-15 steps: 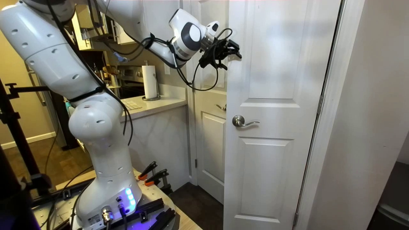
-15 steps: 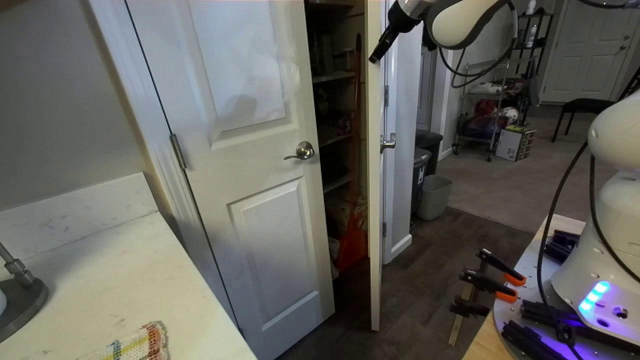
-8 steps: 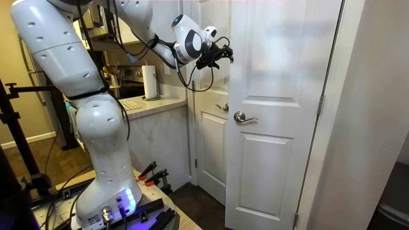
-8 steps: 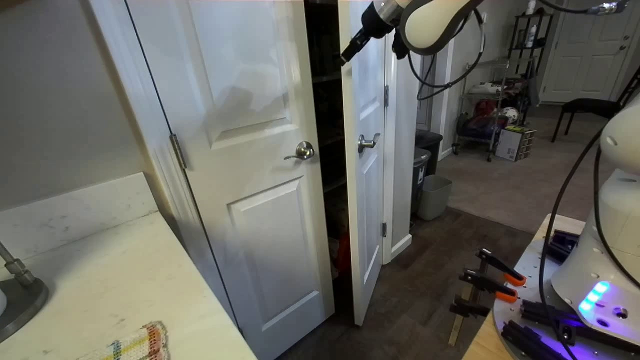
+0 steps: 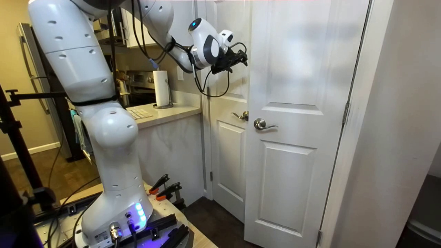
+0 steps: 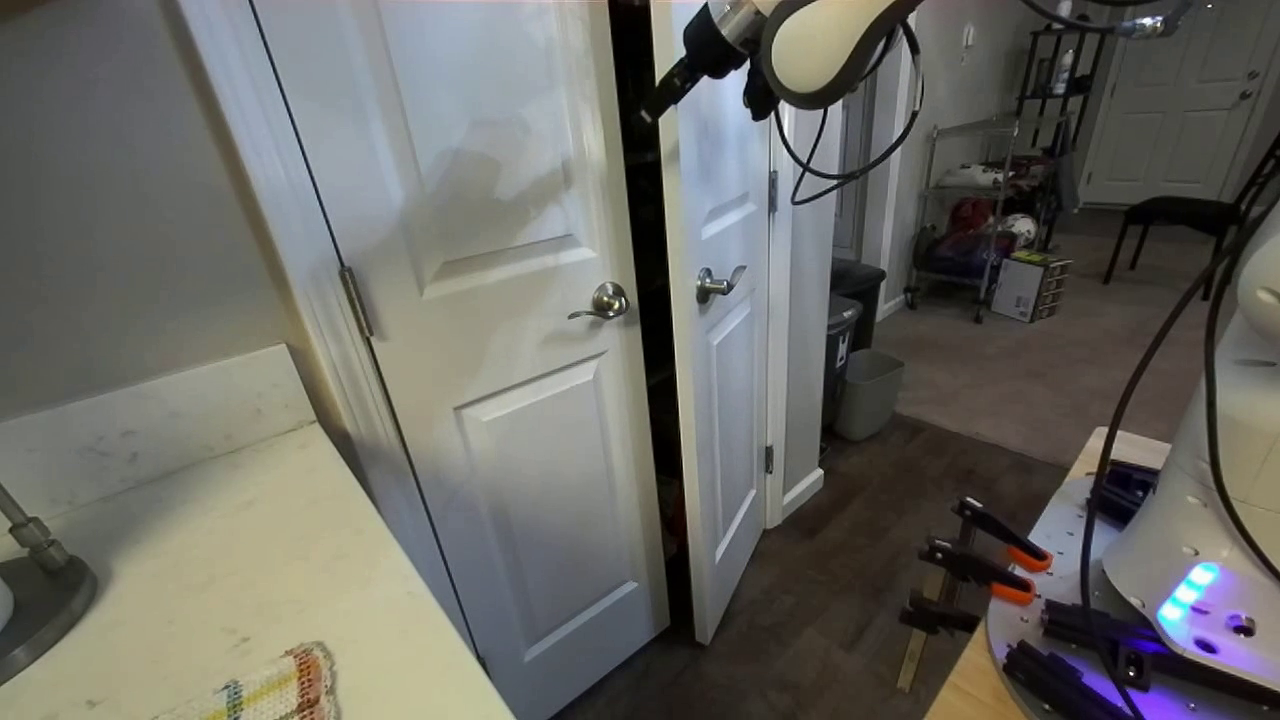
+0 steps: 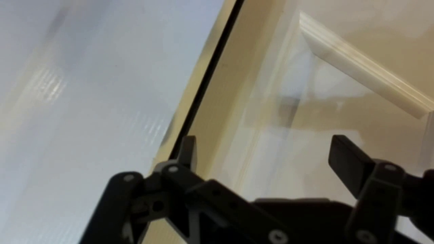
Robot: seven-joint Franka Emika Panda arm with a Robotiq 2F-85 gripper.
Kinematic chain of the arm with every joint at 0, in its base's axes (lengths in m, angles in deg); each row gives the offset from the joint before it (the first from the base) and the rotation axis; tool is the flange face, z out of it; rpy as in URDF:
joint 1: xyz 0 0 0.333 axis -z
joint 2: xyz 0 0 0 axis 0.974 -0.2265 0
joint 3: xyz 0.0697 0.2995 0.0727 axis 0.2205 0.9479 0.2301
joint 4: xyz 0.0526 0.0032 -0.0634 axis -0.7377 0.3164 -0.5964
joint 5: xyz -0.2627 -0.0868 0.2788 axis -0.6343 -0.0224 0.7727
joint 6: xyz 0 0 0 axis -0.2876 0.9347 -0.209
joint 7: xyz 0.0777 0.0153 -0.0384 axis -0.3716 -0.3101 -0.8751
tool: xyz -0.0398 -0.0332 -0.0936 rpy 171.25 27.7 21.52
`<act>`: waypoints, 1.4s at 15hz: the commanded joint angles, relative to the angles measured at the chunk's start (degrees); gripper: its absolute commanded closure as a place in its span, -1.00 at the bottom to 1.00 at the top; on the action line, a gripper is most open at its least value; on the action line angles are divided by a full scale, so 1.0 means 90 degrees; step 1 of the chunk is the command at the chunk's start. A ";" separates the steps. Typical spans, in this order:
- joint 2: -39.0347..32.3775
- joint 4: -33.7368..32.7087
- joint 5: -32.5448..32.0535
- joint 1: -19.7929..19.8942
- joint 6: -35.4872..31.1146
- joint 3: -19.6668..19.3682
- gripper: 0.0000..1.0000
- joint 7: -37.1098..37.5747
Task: Close the door on the right
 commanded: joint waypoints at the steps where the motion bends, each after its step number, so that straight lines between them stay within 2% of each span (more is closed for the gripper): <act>1: 0.0124 -0.0021 -0.0155 0.0277 0.0180 -0.0093 -1.00 -0.0069; 6: -0.0083 -0.0211 -0.0167 0.0354 -0.0005 -0.0186 -1.00 -0.0133; 15: -0.1054 -0.1420 -0.0074 0.0095 -0.0034 -0.0207 -1.00 -0.0295; 16: -0.1147 -0.1537 -0.0052 -0.0166 -0.0016 -0.0443 -1.00 -0.0329; 21: -0.1473 -0.1922 -0.0036 -0.0426 -0.0006 -0.0620 -1.00 -0.0338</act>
